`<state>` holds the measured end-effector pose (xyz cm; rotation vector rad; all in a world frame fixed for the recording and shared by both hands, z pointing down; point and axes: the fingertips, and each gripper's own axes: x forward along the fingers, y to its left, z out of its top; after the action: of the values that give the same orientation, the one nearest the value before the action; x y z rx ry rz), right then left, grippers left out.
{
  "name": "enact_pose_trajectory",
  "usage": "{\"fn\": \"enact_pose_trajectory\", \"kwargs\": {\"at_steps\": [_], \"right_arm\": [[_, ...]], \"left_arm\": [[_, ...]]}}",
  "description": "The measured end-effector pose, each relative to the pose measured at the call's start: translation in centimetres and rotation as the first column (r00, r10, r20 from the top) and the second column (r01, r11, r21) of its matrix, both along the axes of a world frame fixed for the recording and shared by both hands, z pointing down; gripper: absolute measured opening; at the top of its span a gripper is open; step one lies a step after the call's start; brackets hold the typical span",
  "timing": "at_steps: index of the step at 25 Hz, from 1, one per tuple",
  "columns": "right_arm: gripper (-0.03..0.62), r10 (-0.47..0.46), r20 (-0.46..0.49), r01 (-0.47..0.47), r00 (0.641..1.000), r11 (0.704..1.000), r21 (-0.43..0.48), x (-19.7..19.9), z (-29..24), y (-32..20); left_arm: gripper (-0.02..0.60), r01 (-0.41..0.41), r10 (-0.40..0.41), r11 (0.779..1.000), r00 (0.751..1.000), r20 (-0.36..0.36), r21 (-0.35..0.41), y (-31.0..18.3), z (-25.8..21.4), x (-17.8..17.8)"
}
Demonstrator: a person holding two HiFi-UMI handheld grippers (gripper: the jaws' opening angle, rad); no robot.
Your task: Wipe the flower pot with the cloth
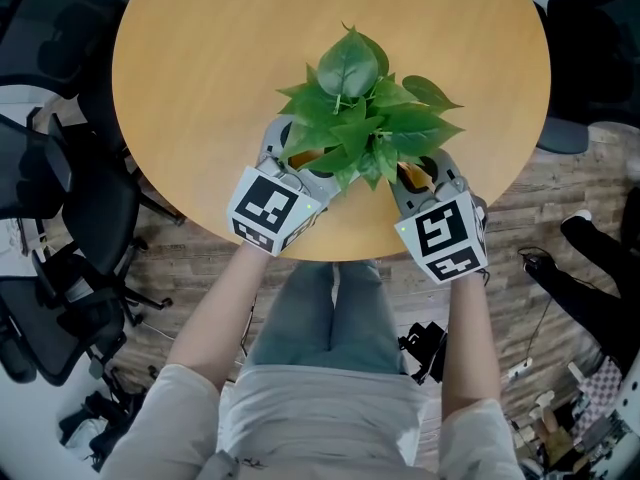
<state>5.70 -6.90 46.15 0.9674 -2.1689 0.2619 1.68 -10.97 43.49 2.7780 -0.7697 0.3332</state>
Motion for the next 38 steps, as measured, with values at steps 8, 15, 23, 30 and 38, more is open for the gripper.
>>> {"fn": "enact_pose_trajectory", "kwargs": {"at_steps": [8,15,23,30,38], "right_arm": [[0.049,-0.008,0.006,0.008,1.000,1.000,-0.007,-1.0,0.2,0.7],[0.049,-0.009,0.012,0.009,1.000,1.000,-0.010,-1.6,0.4,0.9],[0.050,-0.006,0.021,0.006,1.000,1.000,-0.008,-1.5,0.2,0.9],[0.049,-0.010,0.022,0.010,1.000,1.000,-0.007,-1.1,0.1,1.0],[0.049,-0.008,0.032,0.009,0.999,1.000,-0.012,-0.7,0.1,1.0]], "left_arm": [[0.440,0.117,-0.116,0.993,0.993,0.028,-0.030,-0.1,0.2,-0.1],[0.439,0.194,-0.192,0.980,0.980,0.043,-0.047,-0.2,0.3,-0.3],[0.439,0.237,-0.235,0.970,0.971,0.051,-0.053,0.0,0.3,-0.3],[0.443,0.100,-0.097,0.994,0.993,0.070,-0.042,0.5,0.7,-0.9],[0.457,-0.247,0.245,0.969,0.968,0.053,0.025,0.2,-0.1,-2.4]]}}
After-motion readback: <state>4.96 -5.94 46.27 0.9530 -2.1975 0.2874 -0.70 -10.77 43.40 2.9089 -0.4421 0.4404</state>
